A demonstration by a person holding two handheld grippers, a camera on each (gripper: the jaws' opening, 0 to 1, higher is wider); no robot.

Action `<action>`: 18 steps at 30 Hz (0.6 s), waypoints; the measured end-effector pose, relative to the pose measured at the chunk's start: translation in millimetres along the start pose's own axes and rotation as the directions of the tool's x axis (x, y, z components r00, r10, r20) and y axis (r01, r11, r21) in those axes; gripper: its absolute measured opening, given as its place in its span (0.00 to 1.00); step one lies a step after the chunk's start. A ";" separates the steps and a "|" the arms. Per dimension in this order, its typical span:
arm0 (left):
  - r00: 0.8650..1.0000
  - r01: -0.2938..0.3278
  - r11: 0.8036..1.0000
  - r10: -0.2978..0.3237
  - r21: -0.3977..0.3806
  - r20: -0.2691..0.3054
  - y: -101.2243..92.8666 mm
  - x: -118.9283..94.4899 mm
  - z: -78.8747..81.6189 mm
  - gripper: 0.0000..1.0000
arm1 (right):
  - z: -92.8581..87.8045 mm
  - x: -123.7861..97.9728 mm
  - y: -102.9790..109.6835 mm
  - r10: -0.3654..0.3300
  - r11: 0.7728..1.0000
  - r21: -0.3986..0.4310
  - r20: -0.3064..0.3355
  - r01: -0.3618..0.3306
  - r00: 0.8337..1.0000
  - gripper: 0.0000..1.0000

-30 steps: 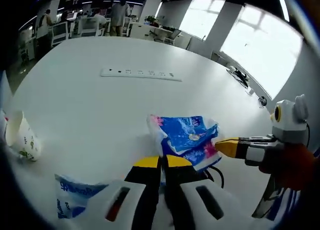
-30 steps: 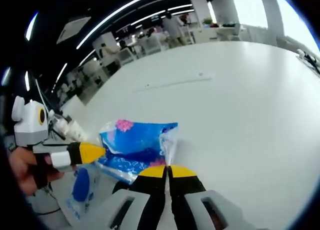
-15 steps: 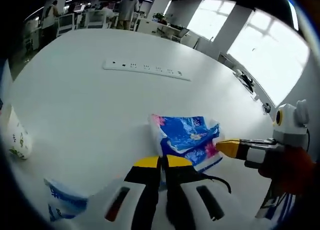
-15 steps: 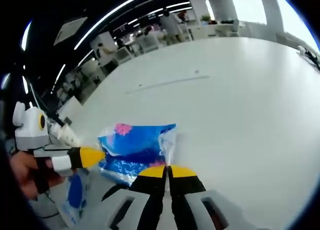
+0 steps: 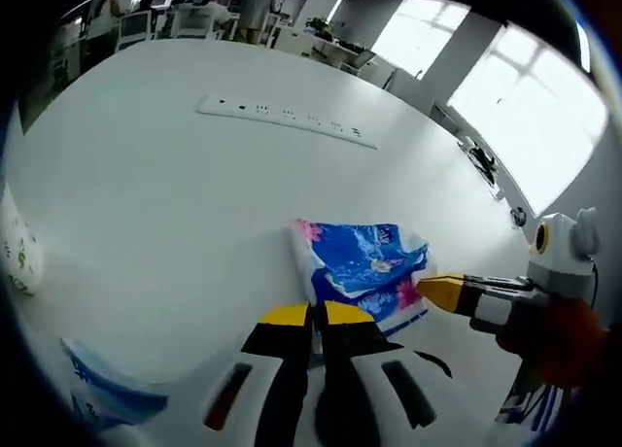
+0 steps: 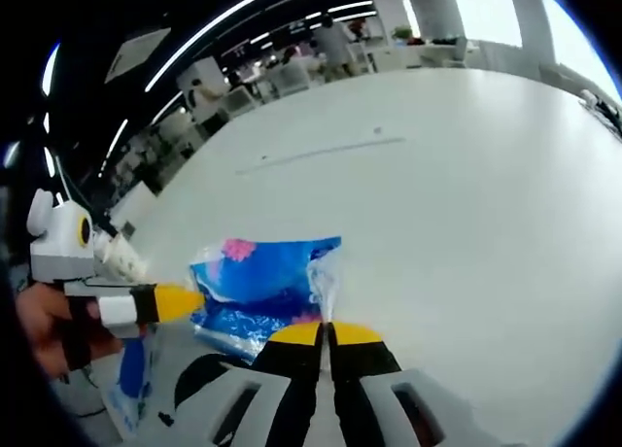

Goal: Arrange the tabletop items into an orderly group along one side of the table until the central work area is clear of visible clutter.

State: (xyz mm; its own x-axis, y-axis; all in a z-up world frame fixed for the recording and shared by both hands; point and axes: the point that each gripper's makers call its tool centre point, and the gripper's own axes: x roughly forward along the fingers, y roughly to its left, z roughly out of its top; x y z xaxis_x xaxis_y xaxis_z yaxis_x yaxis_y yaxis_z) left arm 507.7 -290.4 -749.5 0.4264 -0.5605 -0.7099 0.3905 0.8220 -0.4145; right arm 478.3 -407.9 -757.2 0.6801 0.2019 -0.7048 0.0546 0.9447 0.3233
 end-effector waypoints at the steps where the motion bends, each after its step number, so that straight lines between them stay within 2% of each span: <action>1: 1.000 -0.001 1.000 0.001 0.000 0.000 0.4 0.5 0.3 0.00 | 0.4 0.5 -0.8 -0.001 1.000 0.004 0.001 0.001 1.000 0.00; 10: 1.000 -0.001 1.000 0.001 -0.003 -0.015 4.2 -1.6 -0.1 0.06 | 2.1 1.4 -2.1 -0.017 1.000 -0.001 0.008 0.017 1.000 0.02; 18: 1.000 0.011 1.000 -0.011 0.011 -0.011 2.4 -7.8 3.4 0.09 | 2.4 -3.3 -4.8 -0.026 1.000 -0.009 0.014 0.026 1.000 0.09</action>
State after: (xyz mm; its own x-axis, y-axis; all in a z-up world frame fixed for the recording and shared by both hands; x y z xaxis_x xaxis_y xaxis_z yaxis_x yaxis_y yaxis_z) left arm 508.1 -284.4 -742.9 0.4133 -0.5683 -0.7115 0.4038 0.8147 -0.4162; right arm 477.6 -413.7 -754.8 0.6886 0.1738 -0.7040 0.0654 0.9520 0.2989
